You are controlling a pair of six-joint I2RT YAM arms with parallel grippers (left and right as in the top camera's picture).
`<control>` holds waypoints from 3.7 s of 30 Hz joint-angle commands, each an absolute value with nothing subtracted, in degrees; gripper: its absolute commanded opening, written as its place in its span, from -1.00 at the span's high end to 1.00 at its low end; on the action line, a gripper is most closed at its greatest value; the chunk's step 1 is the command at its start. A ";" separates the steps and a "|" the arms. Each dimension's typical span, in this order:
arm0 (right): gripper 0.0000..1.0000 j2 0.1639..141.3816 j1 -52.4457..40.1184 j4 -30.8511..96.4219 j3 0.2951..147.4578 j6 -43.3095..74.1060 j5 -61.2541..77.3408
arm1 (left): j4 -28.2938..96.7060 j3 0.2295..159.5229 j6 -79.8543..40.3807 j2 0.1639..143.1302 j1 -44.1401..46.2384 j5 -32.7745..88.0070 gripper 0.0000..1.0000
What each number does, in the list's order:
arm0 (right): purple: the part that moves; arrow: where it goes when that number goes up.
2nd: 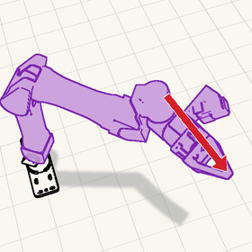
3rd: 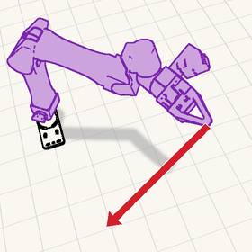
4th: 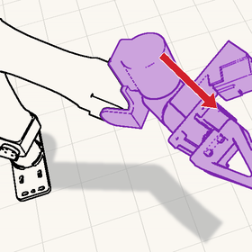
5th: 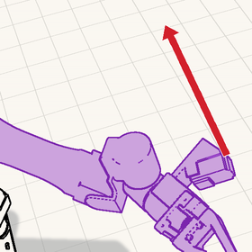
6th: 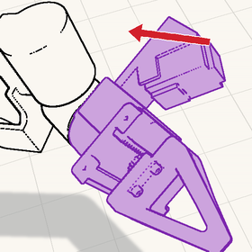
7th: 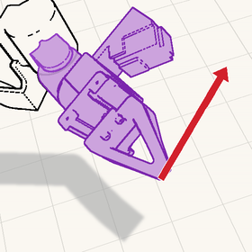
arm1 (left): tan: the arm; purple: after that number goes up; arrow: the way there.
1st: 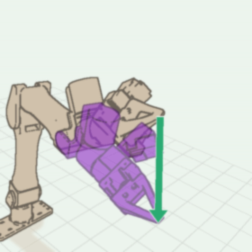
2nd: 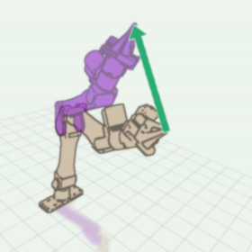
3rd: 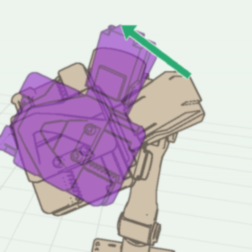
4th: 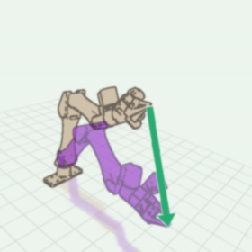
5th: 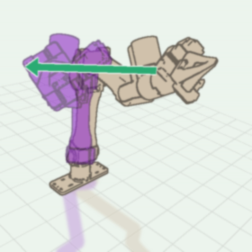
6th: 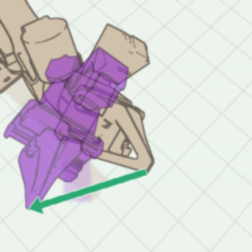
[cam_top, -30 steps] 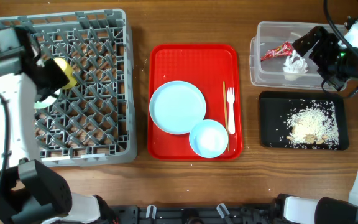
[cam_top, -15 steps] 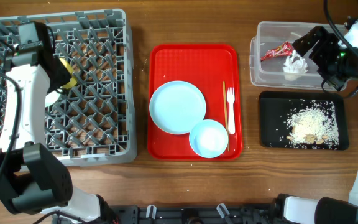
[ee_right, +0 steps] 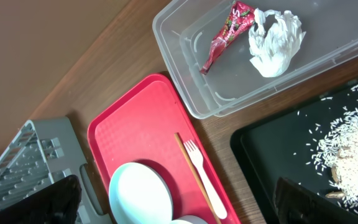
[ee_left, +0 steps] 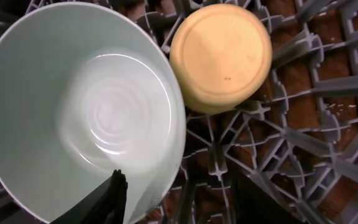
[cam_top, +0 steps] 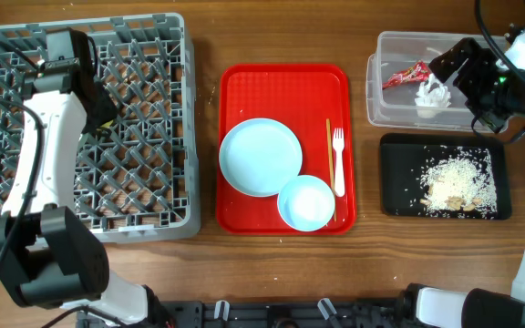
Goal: Sort waste into correct bins and load items into the dishwasher rack
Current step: 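Lower the green cup into the rack beside the yellow cup, then set the green cup down in the rack and open the left gripper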
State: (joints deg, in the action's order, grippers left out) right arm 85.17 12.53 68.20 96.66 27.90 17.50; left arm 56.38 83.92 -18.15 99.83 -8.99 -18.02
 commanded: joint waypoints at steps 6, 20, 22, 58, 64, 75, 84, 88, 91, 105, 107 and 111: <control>-0.99 85.41 12.40 68.18 96.62 27.18 16.73 | 57.74 83.46 -15.44 103.70 -8.91 -19.68 0.06; -0.99 85.41 12.40 68.18 96.62 27.16 16.73 | 52.73 83.44 -5.04 105.89 -8.88 -24.69 0.21; -1.00 85.41 12.40 68.18 96.62 27.18 16.73 | 52.73 83.44 -4.86 106.56 -8.88 -24.73 0.21; -0.99 85.41 12.40 68.18 96.62 27.18 16.73 | 44.99 81.43 -14.66 96.66 -8.95 -10.31 0.92; -0.99 85.41 12.40 68.18 96.62 27.18 16.73 | 45.69 81.43 -13.74 93.95 -9.15 -21.96 0.92; -1.00 85.41 12.40 68.18 96.62 27.16 16.73 | 41.89 81.43 -18.94 92.99 -12.14 1.67 0.92; -0.99 85.41 12.40 68.18 96.62 27.18 16.73 | 38.72 81.43 -21.69 95.02 -27.40 35.75 0.92; -0.99 85.41 12.40 68.18 96.62 27.18 16.73 | 38.72 81.41 -21.47 97.82 -32.53 48.95 0.92; -0.99 85.41 12.40 68.18 96.62 27.16 16.73 | 38.74 81.30 -20.97 100.82 -35.94 58.24 0.92; -1.00 85.41 12.40 68.18 96.62 27.18 16.73 | 42.35 80.84 -19.75 105.14 -45.47 66.04 0.92; -0.99 85.41 12.40 68.18 96.62 27.18 16.73 | 42.63 79.66 -19.73 105.14 -46.96 66.04 0.92; -0.99 85.41 12.40 68.18 96.62 27.16 16.73 | 41.98 74.65 -16.71 105.14 -49.04 66.02 0.92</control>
State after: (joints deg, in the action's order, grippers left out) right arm 85.17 12.53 68.20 96.66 27.90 17.50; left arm 42.35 78.46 -20.23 104.49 -47.70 64.79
